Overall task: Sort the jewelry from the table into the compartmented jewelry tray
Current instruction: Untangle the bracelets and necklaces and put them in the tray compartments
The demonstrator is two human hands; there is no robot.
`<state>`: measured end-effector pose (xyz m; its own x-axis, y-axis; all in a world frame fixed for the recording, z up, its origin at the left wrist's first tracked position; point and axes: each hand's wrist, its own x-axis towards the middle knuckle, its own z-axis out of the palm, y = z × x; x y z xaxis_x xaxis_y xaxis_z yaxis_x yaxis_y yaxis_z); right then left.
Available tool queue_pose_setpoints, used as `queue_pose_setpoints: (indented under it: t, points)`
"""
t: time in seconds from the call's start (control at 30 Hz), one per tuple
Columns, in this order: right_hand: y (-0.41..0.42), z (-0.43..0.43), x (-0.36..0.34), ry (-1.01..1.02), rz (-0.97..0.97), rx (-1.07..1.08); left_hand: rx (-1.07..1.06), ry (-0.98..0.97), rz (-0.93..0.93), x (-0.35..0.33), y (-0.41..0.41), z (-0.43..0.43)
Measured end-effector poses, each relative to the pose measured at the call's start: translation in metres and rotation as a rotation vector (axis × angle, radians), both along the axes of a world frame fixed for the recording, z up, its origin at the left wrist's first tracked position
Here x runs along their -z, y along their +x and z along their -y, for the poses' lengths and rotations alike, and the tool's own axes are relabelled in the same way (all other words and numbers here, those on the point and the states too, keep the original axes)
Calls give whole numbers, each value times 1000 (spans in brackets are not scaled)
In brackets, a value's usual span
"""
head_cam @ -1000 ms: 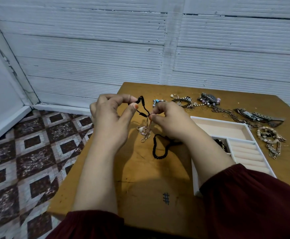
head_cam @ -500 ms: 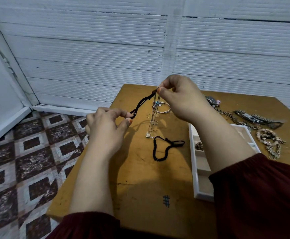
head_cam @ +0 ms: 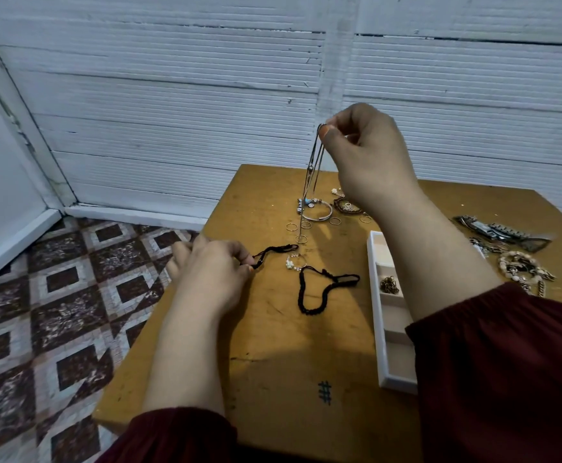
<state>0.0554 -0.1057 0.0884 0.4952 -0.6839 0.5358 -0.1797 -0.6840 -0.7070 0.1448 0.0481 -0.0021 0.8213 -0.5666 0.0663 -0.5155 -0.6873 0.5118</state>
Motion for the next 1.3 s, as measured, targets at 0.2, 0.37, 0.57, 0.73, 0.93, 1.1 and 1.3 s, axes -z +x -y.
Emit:
queue_pose_setpoints:
  t: [0.2, 0.37, 0.57, 0.73, 0.93, 1.1, 1.3]
  points:
    - [-1, 3, 8, -4, 50, 85, -34, -19, 10, 1, 3, 1]
    - [-7, 10, 30, -4, -87, 112, -26, -37, 24, -1, 2, 1]
    - [-14, 16, 57, -49, -394, 199, -20, -40, 29, -4, 0, 3]
    - [-19, 15, 64, -69, -634, 234, -14, -52, 32, -4, -1, 3]
    - [-24, 15, 68, -79, -769, 223, -5, -80, 29, -6, -3, 4]
    - [-33, 2, 59, -103, -772, 117, 4, -100, 34, -8, -3, 5]
    - [-41, -31, 66, -121, -910, -71, 7, -99, 45, -9, -6, 8]
